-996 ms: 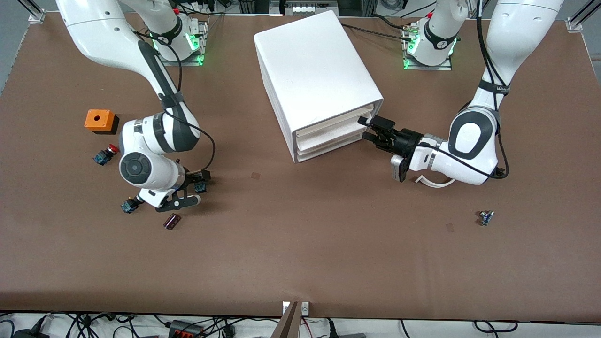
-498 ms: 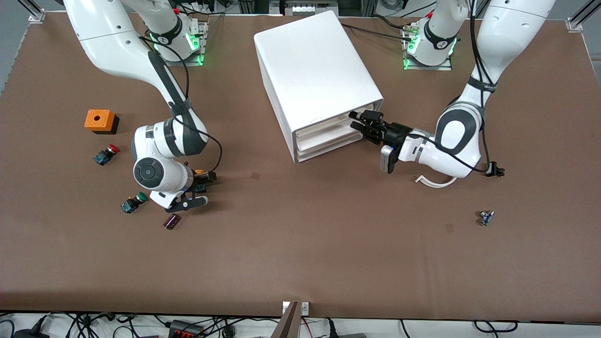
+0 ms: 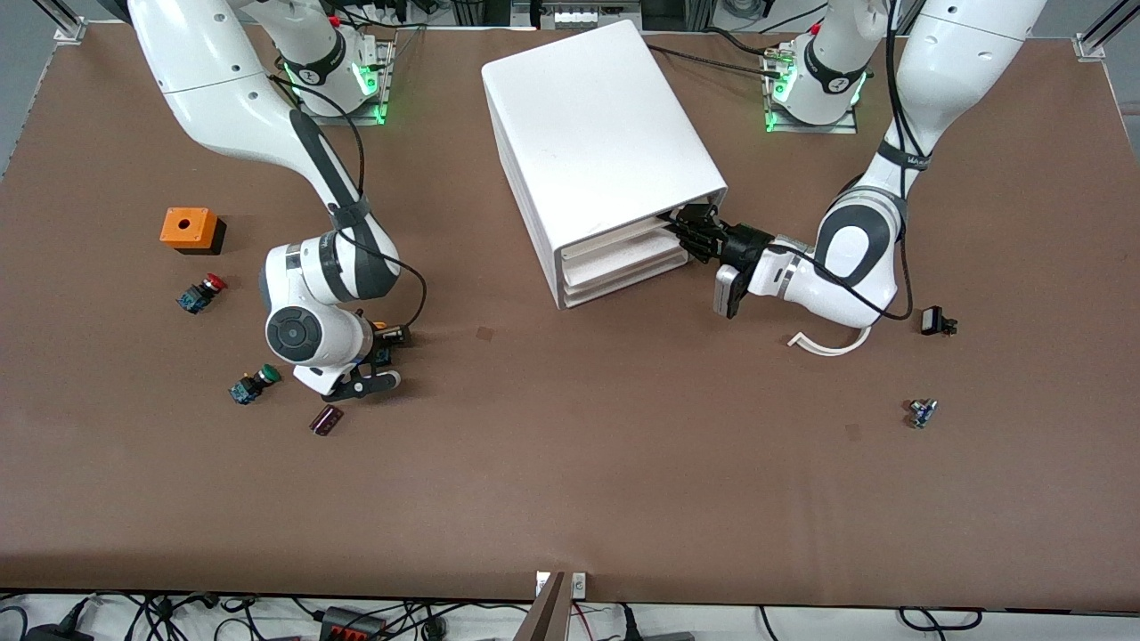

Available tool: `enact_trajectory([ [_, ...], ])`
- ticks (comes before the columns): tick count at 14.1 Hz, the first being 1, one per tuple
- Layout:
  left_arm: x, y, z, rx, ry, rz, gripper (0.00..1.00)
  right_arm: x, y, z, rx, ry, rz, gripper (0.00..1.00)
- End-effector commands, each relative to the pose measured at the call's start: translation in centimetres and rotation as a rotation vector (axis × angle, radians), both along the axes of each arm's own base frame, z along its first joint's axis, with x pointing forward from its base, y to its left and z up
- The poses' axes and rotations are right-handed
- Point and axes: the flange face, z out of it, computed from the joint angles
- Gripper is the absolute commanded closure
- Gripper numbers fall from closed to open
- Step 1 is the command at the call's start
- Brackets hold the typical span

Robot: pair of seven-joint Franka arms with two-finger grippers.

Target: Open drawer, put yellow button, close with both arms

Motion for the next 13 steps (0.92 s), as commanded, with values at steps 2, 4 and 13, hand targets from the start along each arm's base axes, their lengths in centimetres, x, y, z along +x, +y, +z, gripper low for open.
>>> enact_trajectory([
  [2, 0.9, 0.6, 1.2, -0.007, -0.037, 0.036, 1.0, 0.1, 0.1, 2.1, 0.011, -0.013, -0.021, 0.94],
  [4, 3.0, 1.3, 2.5, 0.008, -0.073, 0.045, 1.0, 1.5, 0.3, 6.2, 0.034, -0.081, -0.028, 1.0],
  [13, 11.5, 6.0, 2.2, 0.135, -0.174, 0.055, 0.97, 5.0, 10.5, 25.8, 0.208, -0.405, 0.08, 1.0],
])
